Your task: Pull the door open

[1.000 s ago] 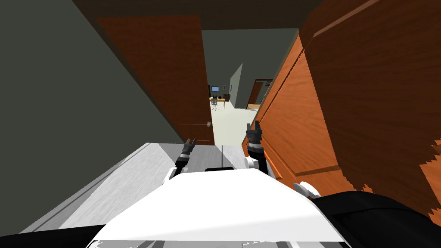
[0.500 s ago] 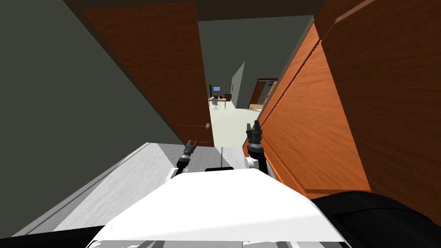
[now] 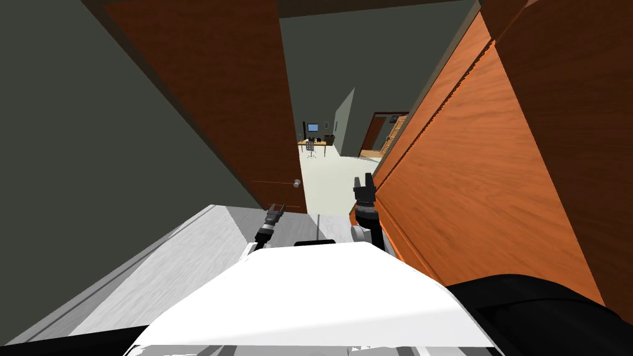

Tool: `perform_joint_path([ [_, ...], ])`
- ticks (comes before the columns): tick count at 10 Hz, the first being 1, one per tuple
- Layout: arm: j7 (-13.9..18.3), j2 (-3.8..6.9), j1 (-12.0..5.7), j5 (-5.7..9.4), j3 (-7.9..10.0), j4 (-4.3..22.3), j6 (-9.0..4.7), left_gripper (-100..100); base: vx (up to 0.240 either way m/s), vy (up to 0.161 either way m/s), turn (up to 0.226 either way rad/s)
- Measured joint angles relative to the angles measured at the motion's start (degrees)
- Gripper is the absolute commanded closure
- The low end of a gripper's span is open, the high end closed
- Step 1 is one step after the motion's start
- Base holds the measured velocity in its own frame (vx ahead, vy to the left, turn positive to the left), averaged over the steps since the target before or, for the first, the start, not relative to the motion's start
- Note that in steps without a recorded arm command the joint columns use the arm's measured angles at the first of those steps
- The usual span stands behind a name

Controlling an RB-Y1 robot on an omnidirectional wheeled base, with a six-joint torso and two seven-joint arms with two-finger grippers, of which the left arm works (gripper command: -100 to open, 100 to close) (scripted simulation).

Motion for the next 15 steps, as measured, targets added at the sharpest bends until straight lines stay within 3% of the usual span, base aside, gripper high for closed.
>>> perform_joint_path([
  [4, -4.1, -0.53, -1.20, -2.66, 0.93, 4.3, -0.64, -100, 0.135, -0.039, 0.045],
  [10, -10.3, -1.52, -3.24, -6.08, 2.66, 12.1, -2.78, -100, 0.160, -0.040, 0.063],
  [15, -14.0, -2.48, -4.53, -8.54, 3.52, 16.1, -3.27, -100, 0.118, -0.003, 0.044],
])
